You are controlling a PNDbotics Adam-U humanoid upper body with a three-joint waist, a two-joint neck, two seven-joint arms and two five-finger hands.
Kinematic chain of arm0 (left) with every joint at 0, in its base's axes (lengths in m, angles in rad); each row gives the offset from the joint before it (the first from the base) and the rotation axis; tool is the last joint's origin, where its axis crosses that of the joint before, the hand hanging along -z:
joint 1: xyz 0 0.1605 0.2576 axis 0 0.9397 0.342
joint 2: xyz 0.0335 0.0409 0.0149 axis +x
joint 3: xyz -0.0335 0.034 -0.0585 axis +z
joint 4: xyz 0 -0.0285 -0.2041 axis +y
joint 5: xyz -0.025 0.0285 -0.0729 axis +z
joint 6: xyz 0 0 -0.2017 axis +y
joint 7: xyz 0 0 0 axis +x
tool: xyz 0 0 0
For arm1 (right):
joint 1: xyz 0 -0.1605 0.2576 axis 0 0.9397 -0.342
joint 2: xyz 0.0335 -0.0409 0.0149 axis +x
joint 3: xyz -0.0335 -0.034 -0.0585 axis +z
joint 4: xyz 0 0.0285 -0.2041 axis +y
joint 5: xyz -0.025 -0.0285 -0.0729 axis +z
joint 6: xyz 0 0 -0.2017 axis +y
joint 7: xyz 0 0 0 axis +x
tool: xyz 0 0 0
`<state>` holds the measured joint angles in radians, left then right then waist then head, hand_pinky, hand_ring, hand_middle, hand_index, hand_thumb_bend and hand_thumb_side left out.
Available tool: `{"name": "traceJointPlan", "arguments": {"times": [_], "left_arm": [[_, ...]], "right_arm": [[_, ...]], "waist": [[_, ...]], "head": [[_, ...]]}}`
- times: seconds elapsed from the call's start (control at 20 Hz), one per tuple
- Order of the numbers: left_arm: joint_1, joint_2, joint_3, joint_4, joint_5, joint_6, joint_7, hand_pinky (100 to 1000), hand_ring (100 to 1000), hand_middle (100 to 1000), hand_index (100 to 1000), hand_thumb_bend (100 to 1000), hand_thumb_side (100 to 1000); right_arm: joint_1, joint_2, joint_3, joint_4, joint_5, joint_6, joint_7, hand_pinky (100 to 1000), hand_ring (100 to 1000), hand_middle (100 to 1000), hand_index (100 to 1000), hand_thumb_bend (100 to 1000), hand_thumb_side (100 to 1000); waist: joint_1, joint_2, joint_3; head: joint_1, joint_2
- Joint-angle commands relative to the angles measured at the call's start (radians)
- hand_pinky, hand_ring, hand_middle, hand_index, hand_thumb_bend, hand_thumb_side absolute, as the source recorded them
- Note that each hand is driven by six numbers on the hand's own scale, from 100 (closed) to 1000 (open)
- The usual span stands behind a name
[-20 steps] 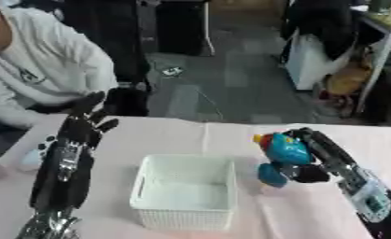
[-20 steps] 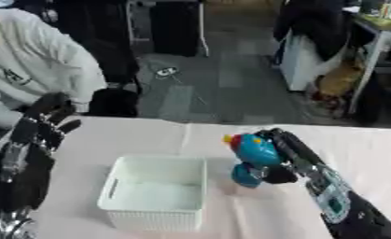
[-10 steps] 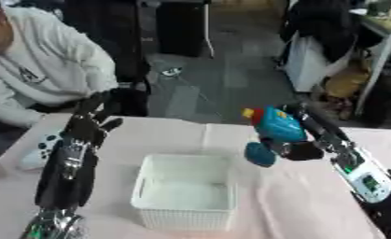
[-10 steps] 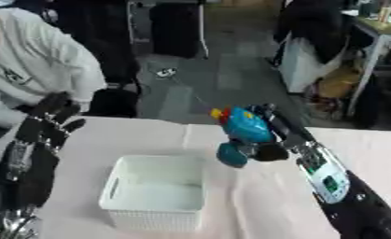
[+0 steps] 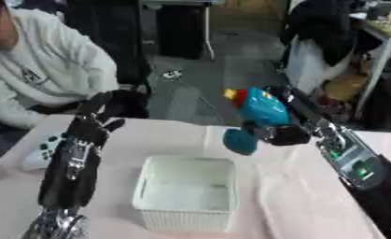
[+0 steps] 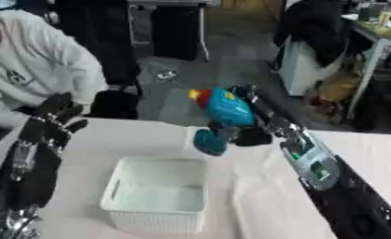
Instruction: Pick up objects on the table and place them in the box.
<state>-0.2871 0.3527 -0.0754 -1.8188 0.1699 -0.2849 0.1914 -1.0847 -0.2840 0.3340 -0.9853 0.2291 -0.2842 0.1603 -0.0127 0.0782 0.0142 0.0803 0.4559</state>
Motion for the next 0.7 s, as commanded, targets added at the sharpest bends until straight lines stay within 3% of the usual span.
{"name": "traceJointPlan", "arguments": {"times": [0.05,0.7], "left_arm": [[-0.012,0.022,0.003,-0.018,-0.001,-0.002,-0.005,859,910,958,974,297,843],[-0.030,0.009,-0.003,-0.021,0.003,-0.001,-0.012,860,910,958,974,302,839]], "right_arm": [[-0.034,0.012,0.003,-0.022,-0.014,0.007,0.005,100,100,100,110,100,185],[-0.014,0.099,0.027,-0.002,-0.030,0.000,0.030,100,100,100,113,100,207]], "waist": [[0.003,-0.018,0.003],[0.004,-0.017,0.030]], "head": [[0.004,-0.005],[0.005,-0.001]]}}
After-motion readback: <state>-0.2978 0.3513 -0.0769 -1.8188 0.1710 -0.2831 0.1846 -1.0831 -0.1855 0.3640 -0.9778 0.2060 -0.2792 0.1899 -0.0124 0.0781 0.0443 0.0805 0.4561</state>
